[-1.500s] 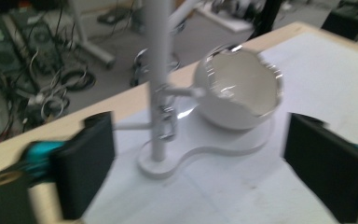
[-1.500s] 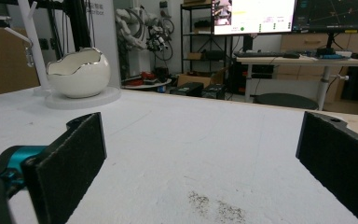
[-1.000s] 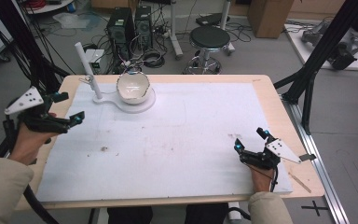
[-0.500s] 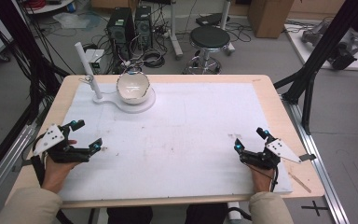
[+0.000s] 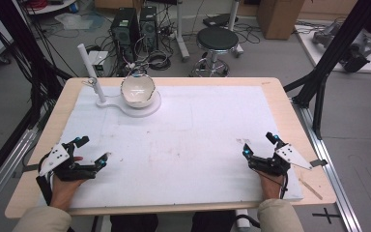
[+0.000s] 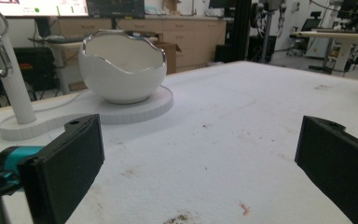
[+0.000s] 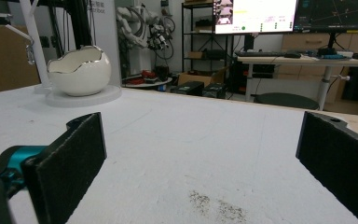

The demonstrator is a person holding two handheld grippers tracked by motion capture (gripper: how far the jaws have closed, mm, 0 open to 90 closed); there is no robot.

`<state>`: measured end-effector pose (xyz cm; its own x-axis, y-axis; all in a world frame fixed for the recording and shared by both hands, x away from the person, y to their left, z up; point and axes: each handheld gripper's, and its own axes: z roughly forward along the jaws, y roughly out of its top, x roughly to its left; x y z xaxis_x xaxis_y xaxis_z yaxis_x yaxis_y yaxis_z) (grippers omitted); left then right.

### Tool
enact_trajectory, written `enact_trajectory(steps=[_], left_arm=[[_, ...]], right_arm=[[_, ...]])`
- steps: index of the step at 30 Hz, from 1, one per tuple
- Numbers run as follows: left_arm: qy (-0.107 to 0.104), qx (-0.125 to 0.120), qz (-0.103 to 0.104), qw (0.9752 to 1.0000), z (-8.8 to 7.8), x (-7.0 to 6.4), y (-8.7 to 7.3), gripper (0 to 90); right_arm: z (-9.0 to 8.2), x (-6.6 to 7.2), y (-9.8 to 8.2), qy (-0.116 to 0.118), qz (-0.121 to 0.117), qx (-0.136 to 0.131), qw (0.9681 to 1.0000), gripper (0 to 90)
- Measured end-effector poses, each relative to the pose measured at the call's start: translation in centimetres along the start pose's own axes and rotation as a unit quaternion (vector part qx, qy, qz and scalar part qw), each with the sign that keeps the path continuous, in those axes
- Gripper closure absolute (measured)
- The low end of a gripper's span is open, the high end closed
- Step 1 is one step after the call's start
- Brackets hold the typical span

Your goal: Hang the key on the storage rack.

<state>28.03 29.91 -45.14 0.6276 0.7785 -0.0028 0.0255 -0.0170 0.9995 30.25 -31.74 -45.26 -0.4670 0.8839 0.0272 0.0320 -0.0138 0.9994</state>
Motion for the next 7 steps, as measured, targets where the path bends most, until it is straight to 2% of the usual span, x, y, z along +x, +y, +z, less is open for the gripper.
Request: enact_trajectory(steps=[4, 7], left_arm=[[0.002, -0.027, 0.005, 0.9996, -0.55, -0.07, -0.21, 1.7], [0.003, -0.030, 0.004, 0.9995, -0.57, -0.10, -0.24, 1.7]], right_arm=[[-0.03, -0.03, 0.00, -0.001, 0.001, -0.002, 1.0000, 0.5], [-0.01, 0.02, -0.01, -0.002, 0.000, -0.002, 1.0000, 0.5]])
